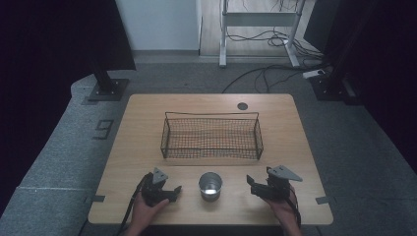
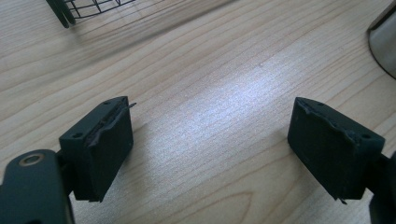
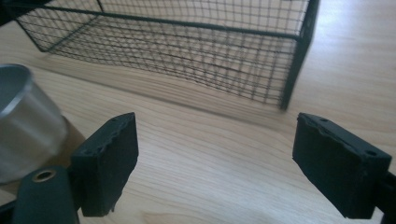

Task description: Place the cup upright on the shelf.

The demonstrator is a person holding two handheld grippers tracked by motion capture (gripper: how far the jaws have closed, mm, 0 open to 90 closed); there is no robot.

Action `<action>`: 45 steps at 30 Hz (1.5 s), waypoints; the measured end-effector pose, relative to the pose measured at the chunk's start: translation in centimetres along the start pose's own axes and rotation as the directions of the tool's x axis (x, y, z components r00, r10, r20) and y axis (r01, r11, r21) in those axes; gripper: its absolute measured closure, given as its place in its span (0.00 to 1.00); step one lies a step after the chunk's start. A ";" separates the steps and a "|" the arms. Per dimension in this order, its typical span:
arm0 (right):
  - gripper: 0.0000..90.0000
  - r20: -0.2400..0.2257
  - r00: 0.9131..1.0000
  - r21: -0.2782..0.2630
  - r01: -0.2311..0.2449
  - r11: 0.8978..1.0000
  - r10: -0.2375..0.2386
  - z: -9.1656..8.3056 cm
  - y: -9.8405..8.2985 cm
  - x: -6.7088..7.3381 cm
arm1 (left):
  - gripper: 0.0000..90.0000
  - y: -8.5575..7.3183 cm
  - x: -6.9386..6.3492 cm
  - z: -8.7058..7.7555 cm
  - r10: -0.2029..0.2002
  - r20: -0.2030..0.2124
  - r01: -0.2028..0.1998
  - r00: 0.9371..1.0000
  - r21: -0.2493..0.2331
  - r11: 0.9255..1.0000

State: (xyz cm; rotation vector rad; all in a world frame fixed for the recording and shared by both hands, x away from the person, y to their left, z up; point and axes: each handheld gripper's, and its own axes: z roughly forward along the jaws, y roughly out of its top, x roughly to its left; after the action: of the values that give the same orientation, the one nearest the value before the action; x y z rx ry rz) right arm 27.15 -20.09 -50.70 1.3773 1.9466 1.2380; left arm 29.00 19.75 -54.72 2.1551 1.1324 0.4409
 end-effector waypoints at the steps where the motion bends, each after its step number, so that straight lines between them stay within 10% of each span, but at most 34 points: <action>1: 0.16 -0.010 1.000 -0.005 0.005 1.000 -0.005 -0.1 0.1 0.4 | 0.16 0.0 0.0 0.0 0.000 0.000 0.000 1.000 0.000 1.000; 45: 0.15 -0.171 0.978 -0.035 0.114 0.993 -0.118 -0.2 2.3 6.7 | 0.16 0.0 0.0 0.0 0.001 0.000 -0.001 1.000 0.000 1.000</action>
State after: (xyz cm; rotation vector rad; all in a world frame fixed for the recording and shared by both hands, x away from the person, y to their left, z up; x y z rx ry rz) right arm 25.49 -13.88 -47.75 1.1593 2.0877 1.3606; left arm 29.00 19.76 -54.71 2.1559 1.1318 0.4410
